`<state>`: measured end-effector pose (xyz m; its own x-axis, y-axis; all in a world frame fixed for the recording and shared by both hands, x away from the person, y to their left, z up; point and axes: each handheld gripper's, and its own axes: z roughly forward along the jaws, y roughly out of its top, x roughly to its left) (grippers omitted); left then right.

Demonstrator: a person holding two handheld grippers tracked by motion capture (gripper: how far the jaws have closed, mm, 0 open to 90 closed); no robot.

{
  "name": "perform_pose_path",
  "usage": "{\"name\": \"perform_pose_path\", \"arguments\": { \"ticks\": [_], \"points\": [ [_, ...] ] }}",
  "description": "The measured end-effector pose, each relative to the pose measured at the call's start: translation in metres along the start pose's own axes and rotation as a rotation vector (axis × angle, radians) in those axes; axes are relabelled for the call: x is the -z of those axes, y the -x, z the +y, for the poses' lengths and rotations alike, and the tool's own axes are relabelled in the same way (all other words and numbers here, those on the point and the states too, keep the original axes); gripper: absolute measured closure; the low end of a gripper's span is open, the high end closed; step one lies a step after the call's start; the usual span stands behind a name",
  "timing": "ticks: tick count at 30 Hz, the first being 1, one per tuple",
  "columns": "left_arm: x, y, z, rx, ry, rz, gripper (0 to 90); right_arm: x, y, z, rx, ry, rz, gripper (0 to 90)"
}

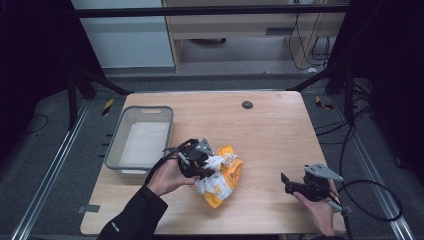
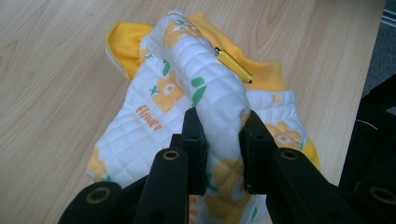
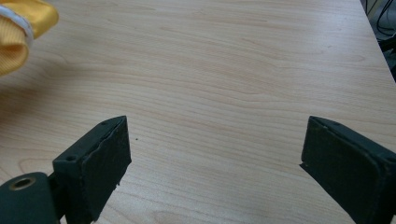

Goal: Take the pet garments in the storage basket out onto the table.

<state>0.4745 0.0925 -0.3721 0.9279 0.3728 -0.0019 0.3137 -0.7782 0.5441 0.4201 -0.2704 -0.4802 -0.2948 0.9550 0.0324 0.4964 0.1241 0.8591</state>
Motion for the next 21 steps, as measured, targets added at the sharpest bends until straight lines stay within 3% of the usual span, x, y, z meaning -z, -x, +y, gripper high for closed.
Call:
{"name": "perform_pose_path", "arguments": {
  "ticks": [21],
  "points": [
    [-0.033,0.01,0.003,-0.045,-0.04,-0.032,73.6,-0.001,0.0,0.0,0.008,-0.001,0.0,7.9]
  ]
}}
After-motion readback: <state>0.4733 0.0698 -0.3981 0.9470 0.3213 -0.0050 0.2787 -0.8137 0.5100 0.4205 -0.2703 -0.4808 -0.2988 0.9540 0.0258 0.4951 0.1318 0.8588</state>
